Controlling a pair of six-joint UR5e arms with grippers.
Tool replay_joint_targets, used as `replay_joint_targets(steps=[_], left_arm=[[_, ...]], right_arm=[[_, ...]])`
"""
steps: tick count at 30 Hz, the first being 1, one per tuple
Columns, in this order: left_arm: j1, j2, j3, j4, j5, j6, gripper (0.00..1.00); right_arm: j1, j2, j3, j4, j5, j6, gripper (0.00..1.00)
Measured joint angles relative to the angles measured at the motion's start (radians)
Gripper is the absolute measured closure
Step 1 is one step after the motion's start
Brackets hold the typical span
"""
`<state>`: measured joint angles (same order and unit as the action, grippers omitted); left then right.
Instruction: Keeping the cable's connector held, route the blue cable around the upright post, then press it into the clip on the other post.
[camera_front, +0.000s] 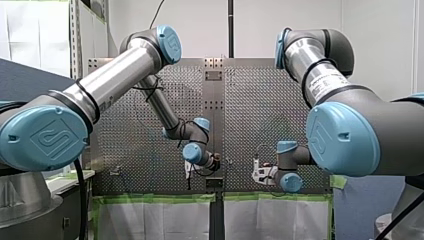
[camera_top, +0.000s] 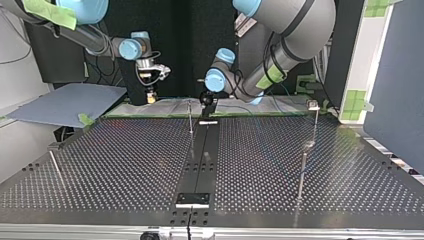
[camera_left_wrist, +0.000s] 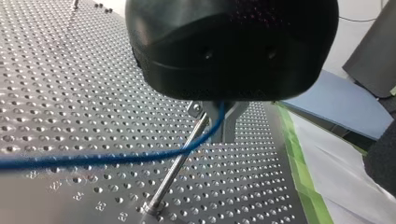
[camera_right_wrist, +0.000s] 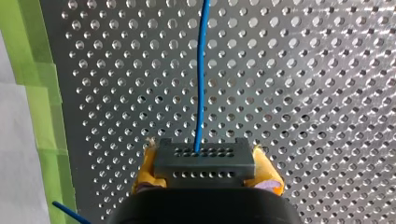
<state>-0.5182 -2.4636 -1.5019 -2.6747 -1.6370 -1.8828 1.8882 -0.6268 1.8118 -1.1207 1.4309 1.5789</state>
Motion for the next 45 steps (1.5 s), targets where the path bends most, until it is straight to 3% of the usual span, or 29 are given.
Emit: replay_joint_targets(steps=[12,20,31,39,45], left_arm=[[0.001,-0.002,0.0,0.004,0.023,-0.019,1.0],[0.002,-0.008,0.0,0.011,0.069,-0.067,1.0],[0.011,-0.028,0.004,0.033,0.086,-0.094,1.0],[0.022,-0.029,0.048,0.03,0.135,-0.114,1.0],[0.023,-0.03,0.059,0.033,0.174,-0.158,1.0]], right_arm=[[-0.01,0.0,-0.021,0.029,-0.004,0.001,1.0],[-0.01,0.0,-0.023,0.026,-0.005,0.0,1.0],[-0.01,0.0,-0.025,0.021,-0.019,0.002,1.0],[-0.013,0.0,-0.043,0.025,-0.022,0.0,1.0],[-0.014,0.0,-0.052,0.026,-0.023,-0.001,1.0]])
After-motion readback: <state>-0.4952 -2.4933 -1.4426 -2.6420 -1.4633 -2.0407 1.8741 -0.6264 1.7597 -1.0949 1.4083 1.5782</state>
